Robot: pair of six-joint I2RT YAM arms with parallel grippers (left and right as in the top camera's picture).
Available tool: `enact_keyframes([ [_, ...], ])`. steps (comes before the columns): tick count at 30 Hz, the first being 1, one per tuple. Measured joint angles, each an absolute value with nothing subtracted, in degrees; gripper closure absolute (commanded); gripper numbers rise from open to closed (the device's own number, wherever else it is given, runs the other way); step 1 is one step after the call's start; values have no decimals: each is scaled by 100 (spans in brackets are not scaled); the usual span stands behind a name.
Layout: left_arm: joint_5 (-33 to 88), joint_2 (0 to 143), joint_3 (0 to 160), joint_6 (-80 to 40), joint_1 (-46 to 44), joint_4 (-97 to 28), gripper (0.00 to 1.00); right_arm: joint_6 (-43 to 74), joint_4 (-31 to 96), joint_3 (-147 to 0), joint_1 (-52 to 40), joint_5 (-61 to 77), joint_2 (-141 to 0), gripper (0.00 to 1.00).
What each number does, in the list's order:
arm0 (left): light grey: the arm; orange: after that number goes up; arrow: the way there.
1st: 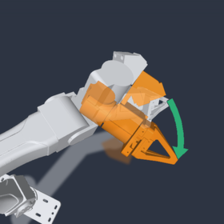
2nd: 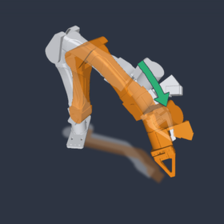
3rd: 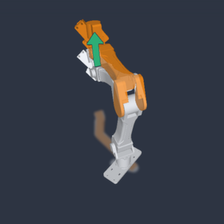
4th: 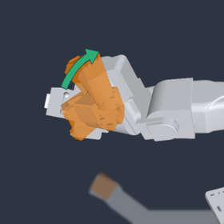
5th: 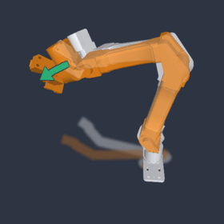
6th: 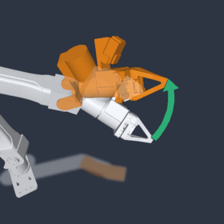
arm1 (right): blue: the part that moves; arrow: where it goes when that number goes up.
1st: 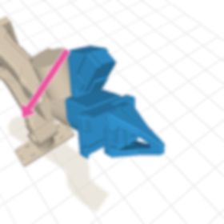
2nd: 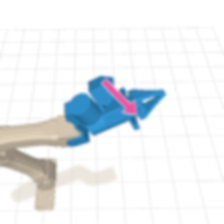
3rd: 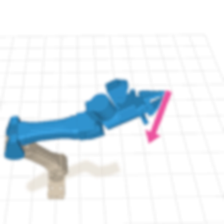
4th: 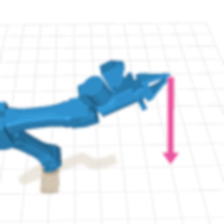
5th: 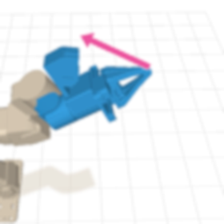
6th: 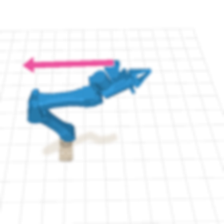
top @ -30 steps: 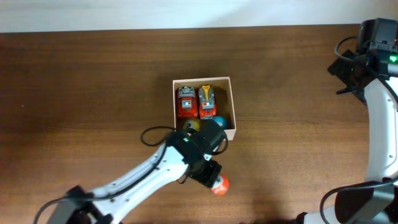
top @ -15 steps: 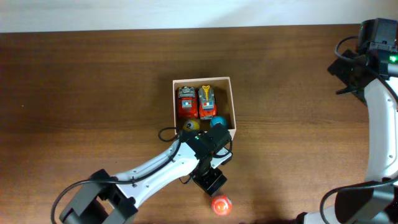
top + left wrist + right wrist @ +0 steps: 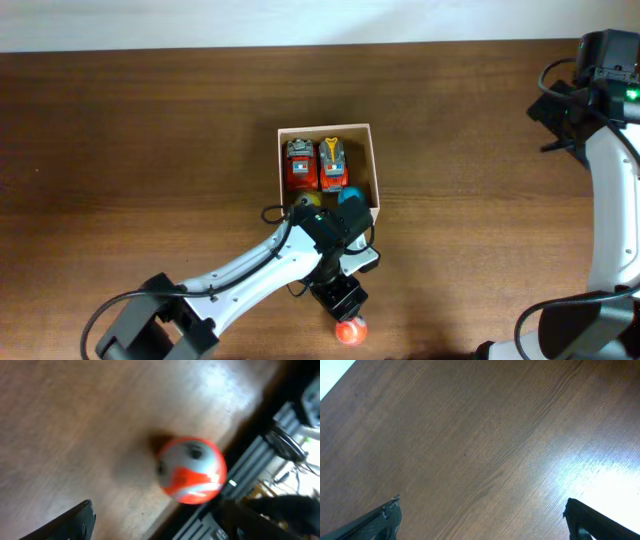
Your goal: Pack container
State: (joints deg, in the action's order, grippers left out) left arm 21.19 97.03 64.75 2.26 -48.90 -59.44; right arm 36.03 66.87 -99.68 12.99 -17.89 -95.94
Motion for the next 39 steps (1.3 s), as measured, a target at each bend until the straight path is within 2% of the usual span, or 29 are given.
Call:
enact_keyframes([
  [7,2639,9703,6484,823,-4890,-6383,13,3601,6687,-9968,1299,-1789,-9594,1],
  [13,2696,9703,6484,1144,-4915,-6217,13,3605,6687,-9968,1299,-1789,-9594,1],
  [24,1621,9703,6486,1046,-5317,-5881,13,3601,6687,-9968,1299,-1789,-9594,1],
  [39,635,9708,6486,762,-5325,-5739,13,3610,6687,-9968,1299,-1789,-9594,1],
])
